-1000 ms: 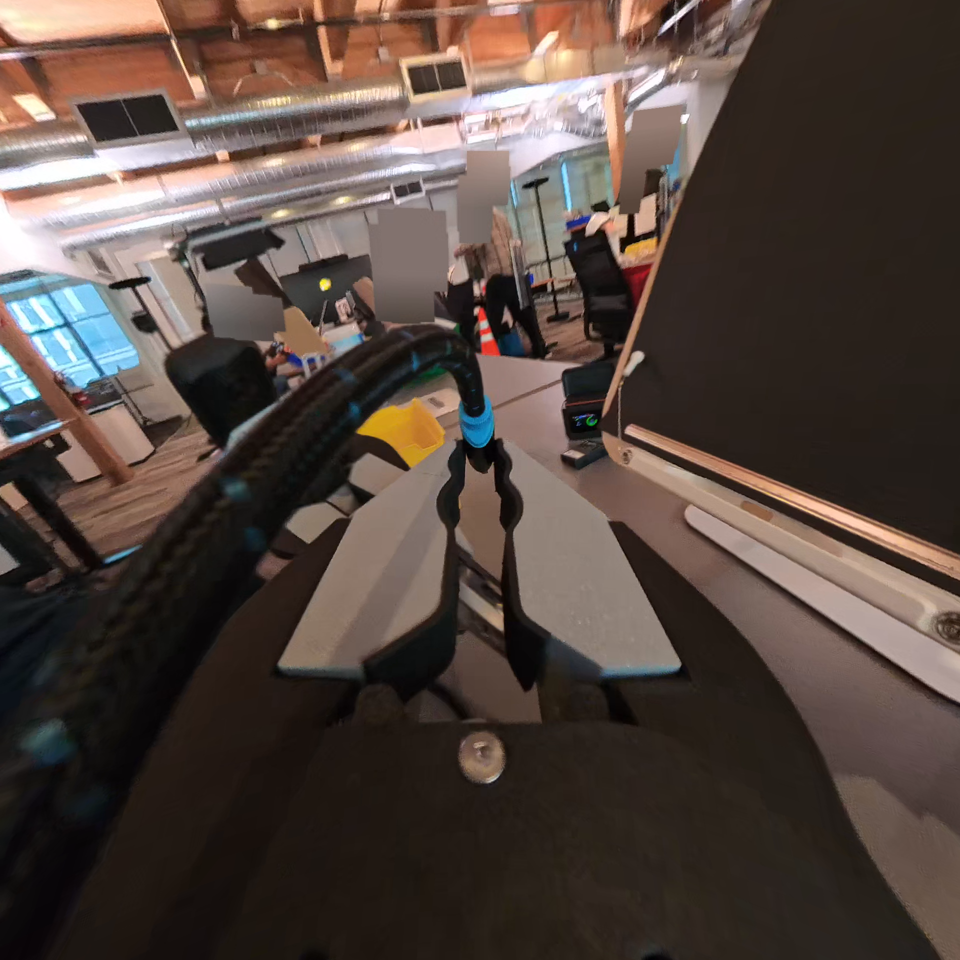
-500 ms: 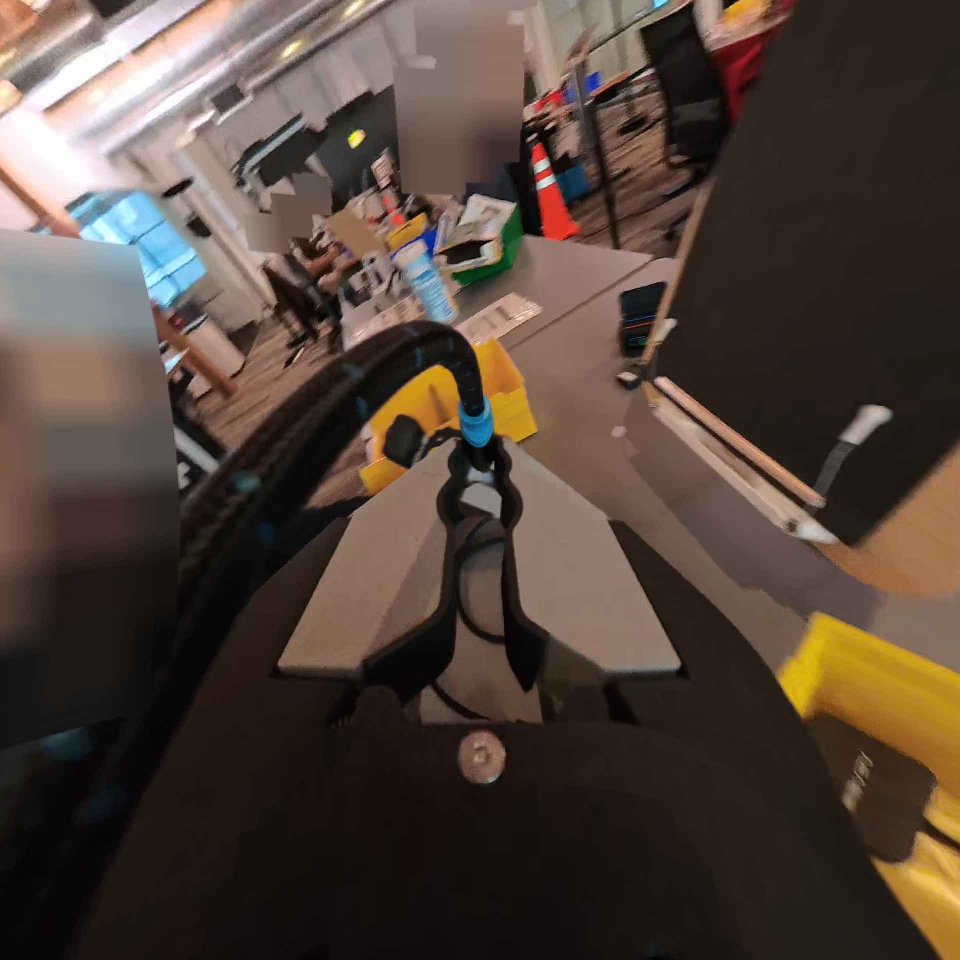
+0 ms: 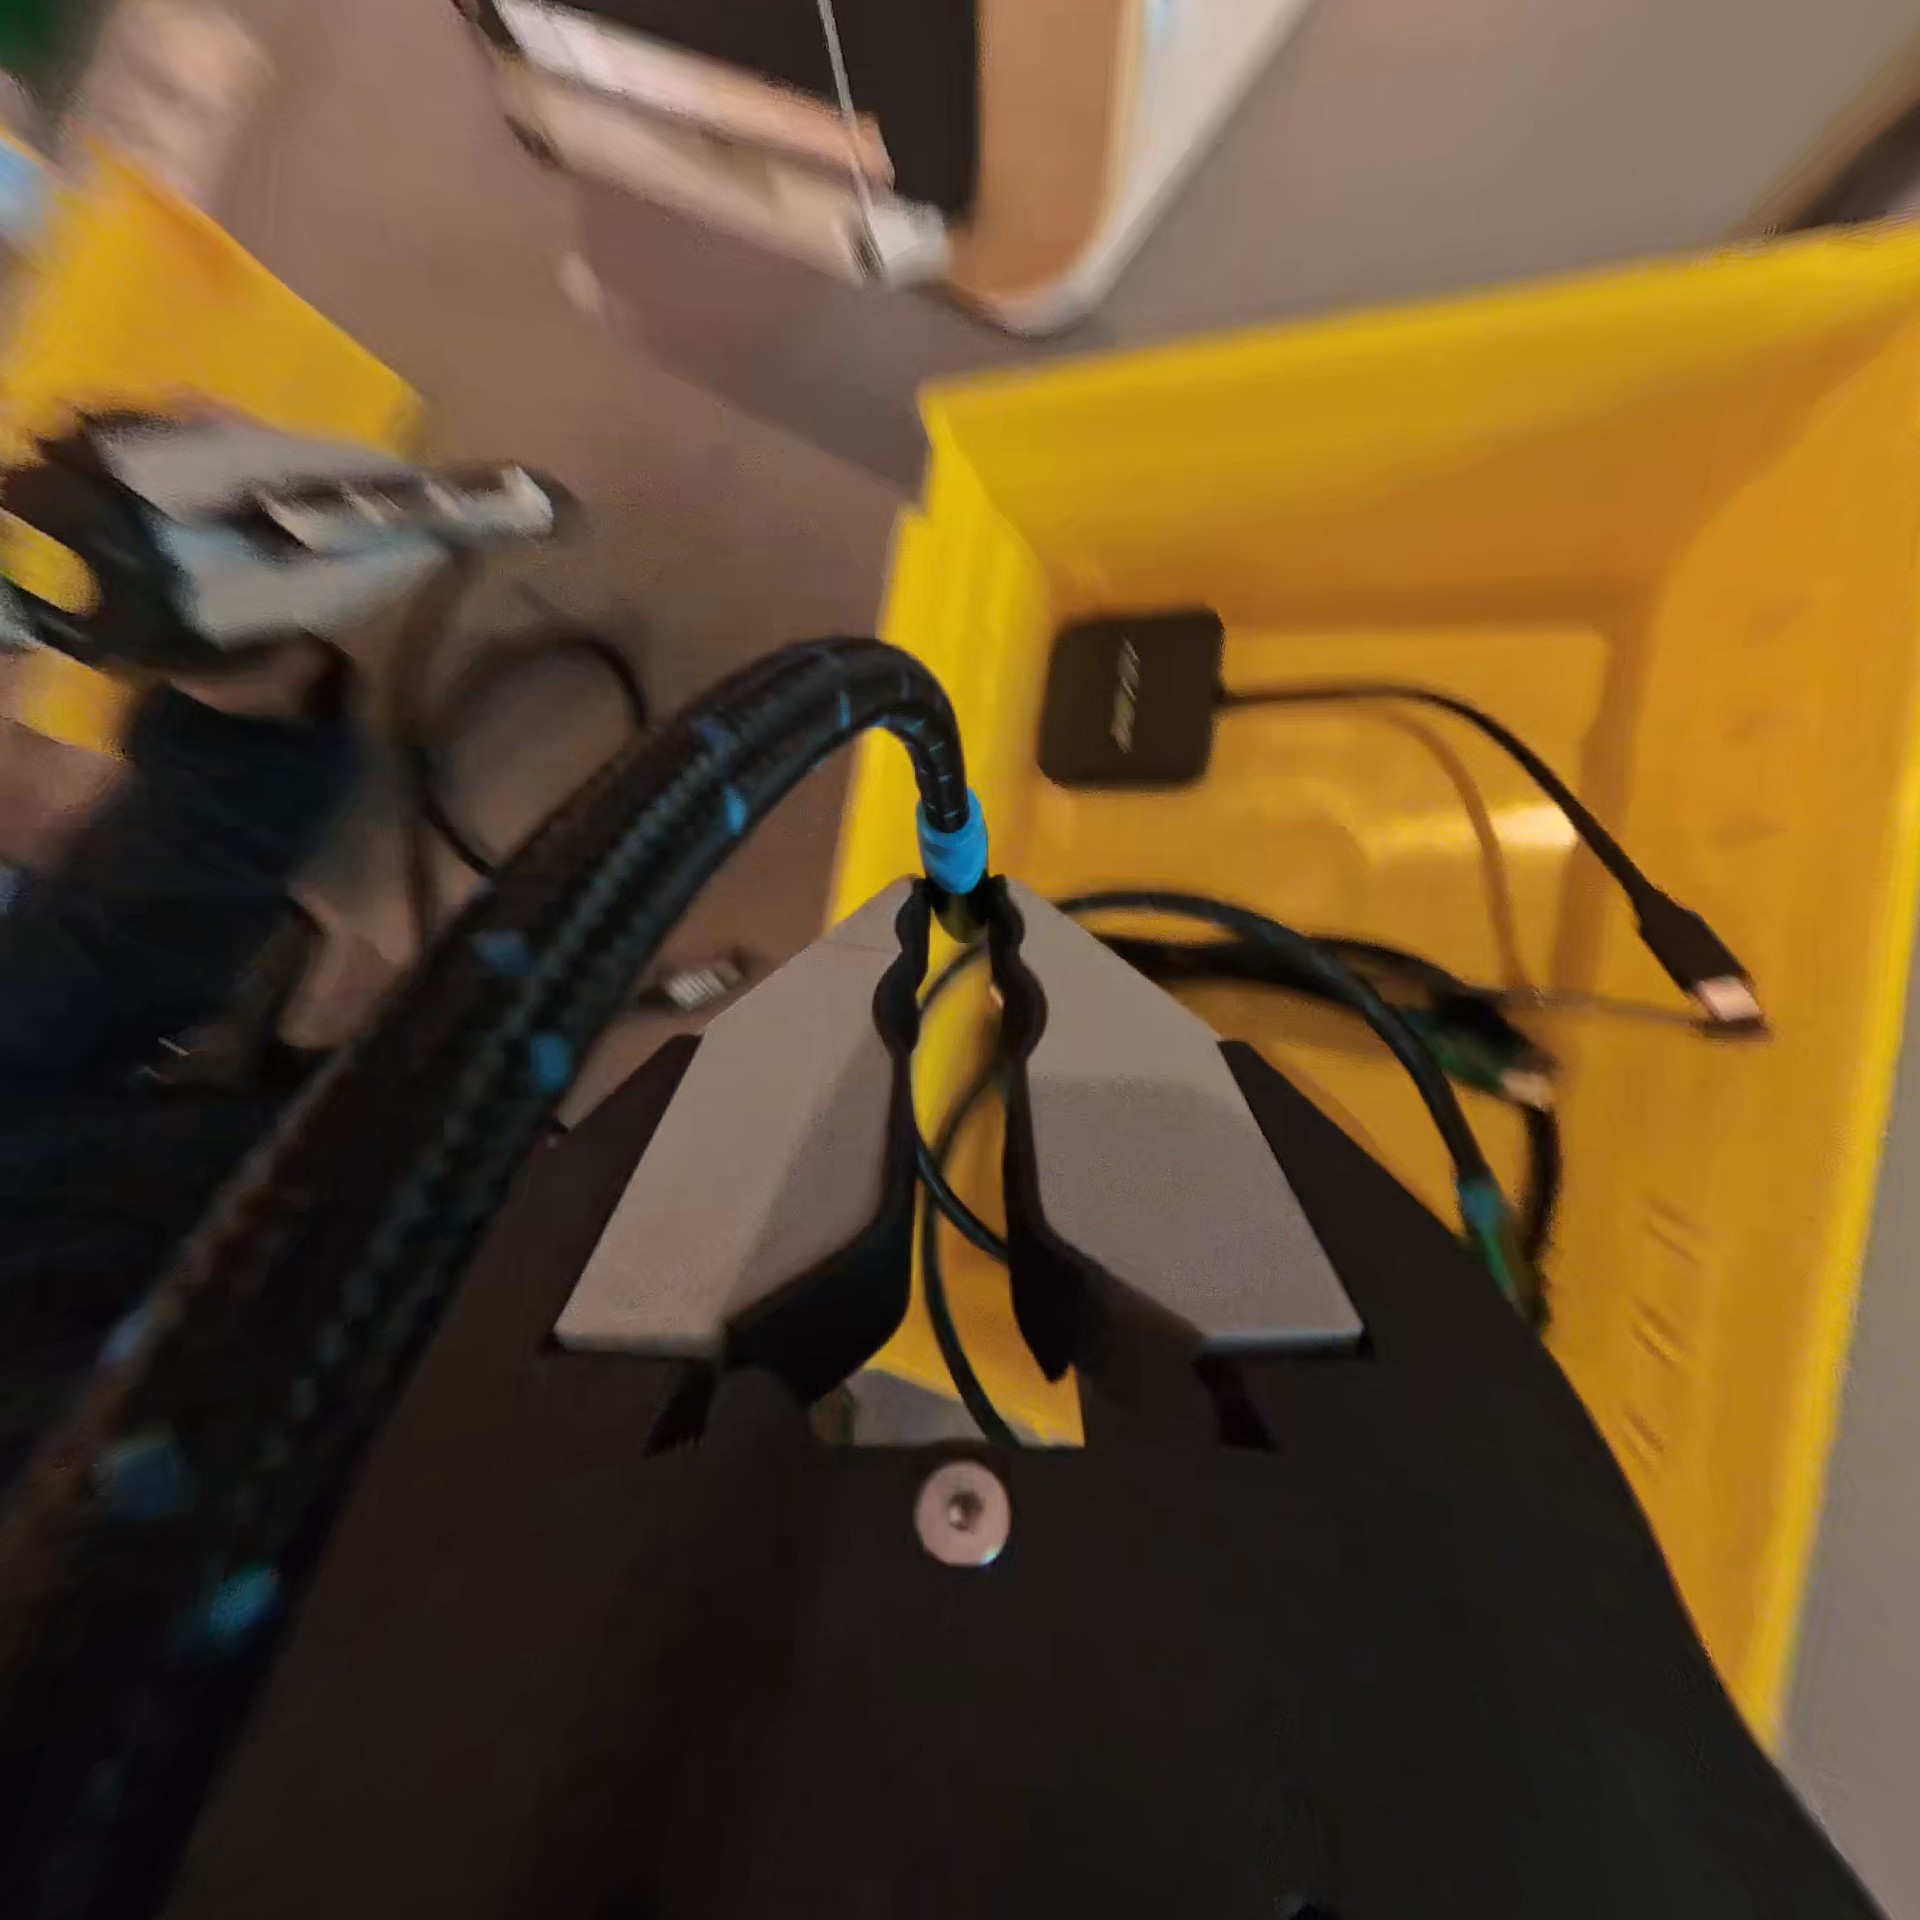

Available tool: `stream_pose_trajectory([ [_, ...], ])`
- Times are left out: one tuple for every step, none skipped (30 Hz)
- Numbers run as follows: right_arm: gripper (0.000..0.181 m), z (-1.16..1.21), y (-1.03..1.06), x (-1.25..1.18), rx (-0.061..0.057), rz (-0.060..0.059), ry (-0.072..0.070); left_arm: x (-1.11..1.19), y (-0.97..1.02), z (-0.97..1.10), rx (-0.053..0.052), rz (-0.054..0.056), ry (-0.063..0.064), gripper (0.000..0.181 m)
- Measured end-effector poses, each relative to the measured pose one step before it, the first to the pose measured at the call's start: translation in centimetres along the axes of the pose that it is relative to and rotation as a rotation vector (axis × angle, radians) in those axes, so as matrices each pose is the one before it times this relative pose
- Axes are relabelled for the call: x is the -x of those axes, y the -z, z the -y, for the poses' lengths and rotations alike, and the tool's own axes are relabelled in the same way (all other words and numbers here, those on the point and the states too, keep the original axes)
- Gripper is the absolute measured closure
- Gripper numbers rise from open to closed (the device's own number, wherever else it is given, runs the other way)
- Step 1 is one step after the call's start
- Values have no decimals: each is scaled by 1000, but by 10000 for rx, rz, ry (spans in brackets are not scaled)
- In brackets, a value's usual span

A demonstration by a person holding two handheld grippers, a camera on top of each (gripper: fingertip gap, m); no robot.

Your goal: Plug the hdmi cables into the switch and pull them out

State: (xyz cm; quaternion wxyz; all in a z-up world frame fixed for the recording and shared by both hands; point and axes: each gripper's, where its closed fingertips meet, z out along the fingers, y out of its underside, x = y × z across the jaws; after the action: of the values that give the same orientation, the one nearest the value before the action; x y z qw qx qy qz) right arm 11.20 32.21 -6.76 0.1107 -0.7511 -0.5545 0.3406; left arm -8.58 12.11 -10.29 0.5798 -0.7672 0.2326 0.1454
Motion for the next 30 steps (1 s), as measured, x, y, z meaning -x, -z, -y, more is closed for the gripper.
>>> stream_pose_trajectory([
  [173,-1535,-243,-798,985,-587,183,13,-5,14,-1,21,-31,163],
  [173,-1502,-265,-731,1017,-583,94,-1,-11,36,-3,14,-10,163],
  [172,-1392,-306,-506,991,-479,90,-38,-7,36,4,-7,-23,163],
  [172,-1110,-395,4,838,-163,120,-33,0,31,4,5,-26,163],
  [173,-694,-456,402,584,100,77,-45,-6,47,-3,3,-26,163],
  [172,-263,-439,298,326,103,-54,-59,-21,29,-4,-9,-30,163],
  [172,29,-375,44,128,27,-193,-43,-22,-1,2,2,-32,163],
  [172,156,-345,-82,20,41,-312,-40,-33,-64,25,-5,-44,163],
  [172,111,-366,25,20,175,-300,-54,-48,-86,41,-7,-60,163],
  [172,-3,-394,40,57,175,-179,-22,-27,-92,43,16,-65,163],
  [172,-193,-398,-43,147,115,-111,-21,-30,-98,47,11,-44,163],
  [172,-315,-380,-86,202,97,-148,-13,-26,-52,31,-2,-10,163],
  [172,-341,-334,-33,194,145,-191,-20,-19,-9,4,-10,6,163],
  [172,-281,-257,-97,136,108,-183,-22,-14,11,-6,-13,7,163],
  [172,-180,-186,-91,77,103,-183,-18,0,40,-16,-4,-1,163],
  [170,-156,-149,134,72,268,-259,-23,-18,25,-6,2,-15,163],
  [164,-225,-149,449,143,537,-393,-23,-16,0,16,8,-31,163],
  [156,-303,-111,493,231,624,-501,-19,-7,2,6,14,-38,163],
  [151,-338,-39,474,225,577,-466,-32,7,16,-6,2,-30,163],
  [151,-323,57,529,173,503,-245,-6,13,19,3,5,-13,163],
  [154,-284,156,493,112,332,-9,34,19,9,-4,20,-7,163],
  [157,-203,233,530,37,231,130,54,28,21,-15,17,6,163],
  [155,-136,270,778,1,324,182,30,18,14,-16,0,32,163],
  [153,-86,236,1100,-11,501,226,22,12,4,-12,-13,34,163],
  [146,-17,156,1491,-46,719,300,-4,-13,-1,-6,-7,17,163],
  [141,-88,44,1517,18,738,301,-42,-33,-39,10,-18,2,163],
  [144,16,-8,849,-6,372,227,-55,-53,-43,28,-11,-13,163],
  [143,399,-3,210,-224,47,112,-58,-47,-39,30,-5,-40,163],
  [140,657,29,160,-397,147,13,-57,-22,-33,26,1,-50,163],
  [140,581,37,246,-364,327,-47,-37,-10,2,16,8,-46,163],
])
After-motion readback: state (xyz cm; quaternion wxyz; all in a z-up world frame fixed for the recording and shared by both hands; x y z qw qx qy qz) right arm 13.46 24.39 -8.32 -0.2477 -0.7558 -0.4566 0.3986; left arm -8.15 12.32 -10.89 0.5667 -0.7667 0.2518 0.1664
